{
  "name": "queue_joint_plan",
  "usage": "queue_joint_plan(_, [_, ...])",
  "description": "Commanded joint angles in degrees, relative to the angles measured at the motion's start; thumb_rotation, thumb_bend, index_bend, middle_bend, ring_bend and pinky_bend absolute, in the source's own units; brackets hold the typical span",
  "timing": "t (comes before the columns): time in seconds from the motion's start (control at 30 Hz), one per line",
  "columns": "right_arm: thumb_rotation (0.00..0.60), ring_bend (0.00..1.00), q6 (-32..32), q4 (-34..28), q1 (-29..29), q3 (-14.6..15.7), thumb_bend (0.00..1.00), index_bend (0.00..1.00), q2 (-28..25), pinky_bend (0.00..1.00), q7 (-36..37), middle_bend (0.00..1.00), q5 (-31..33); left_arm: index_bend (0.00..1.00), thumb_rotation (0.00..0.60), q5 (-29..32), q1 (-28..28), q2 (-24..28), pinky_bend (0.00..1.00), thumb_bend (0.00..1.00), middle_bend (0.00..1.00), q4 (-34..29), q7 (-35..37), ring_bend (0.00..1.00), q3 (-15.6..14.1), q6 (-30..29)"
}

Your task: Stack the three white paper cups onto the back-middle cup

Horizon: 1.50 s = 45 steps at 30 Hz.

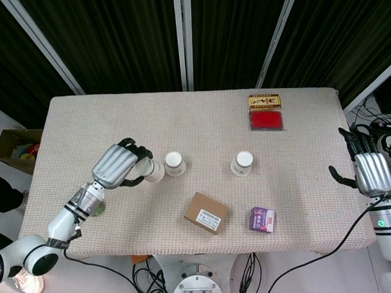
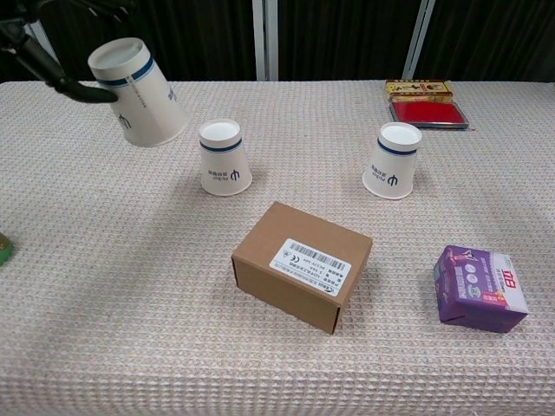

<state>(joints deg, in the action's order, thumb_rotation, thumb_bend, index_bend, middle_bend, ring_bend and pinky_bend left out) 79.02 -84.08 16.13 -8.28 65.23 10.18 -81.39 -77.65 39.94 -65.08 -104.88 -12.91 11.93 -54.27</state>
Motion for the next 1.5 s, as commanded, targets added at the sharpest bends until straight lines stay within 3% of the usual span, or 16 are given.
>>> queue_joint_plan(0.03, [0.600, 0.04, 0.3, 0.3, -0.5, 0.0, 0.25, 0.05, -0.2, 0.12, 0.7, 0.15, 0.1, 0.49, 0.600, 5.5, 4.9, -0.5, 0.24, 0.35, 0.43, 1.3, -1.2, 0.41, 3.1, 5.0])
queue_joint_plan(0.23, [0.600, 0.04, 0.9, 0.8, -1.5, -0.2, 0.25, 0.05, -0.3, 0.12, 2.6, 0.15, 0.4, 0.48, 0.600, 14.3, 10.7, -2.9, 0.24, 0.35, 0.42, 4.5, -5.9, 0.40, 4.4, 9.4])
queue_joint_plan(0.47, [0.600, 0.04, 0.9, 2.4, -2.0, -0.5, 0.25, 0.05, 0.0, 0.12, 5.0, 0.15, 0.6, 0.48, 0.600, 22.4, 15.3, -4.5, 0.23, 0.35, 0.42, 6.7, -9.1, 0.40, 3.7, 12.0])
queue_joint_plan(1.27, [0.600, 0.04, 0.6, 4.8, -2.8, -0.5, 0.25, 0.05, 0.9, 0.12, 7.6, 0.15, -0.1, 0.46, 0.600, 33.9, 24.1, -10.8, 0.23, 0.35, 0.39, 12.4, -15.4, 0.36, -2.4, 12.1])
queue_joint_plan(1.37, [0.600, 0.04, -0.7, 4.7, -2.4, -0.3, 0.25, 0.05, 1.0, 0.12, 6.9, 0.15, 0.1, 0.40, 0.600, 34.2, 24.5, -13.7, 0.23, 0.33, 0.36, 14.6, -16.5, 0.33, -3.6, 10.6])
queue_joint_plan(1.5, [0.600, 0.04, -4.1, 2.6, -1.3, 0.0, 0.24, 0.05, 0.7, 0.12, 3.5, 0.15, 1.4, 0.22, 0.600, 34.3, 24.6, -17.3, 0.20, 0.26, 0.21, 17.0, -17.1, 0.21, -4.9, 9.8])
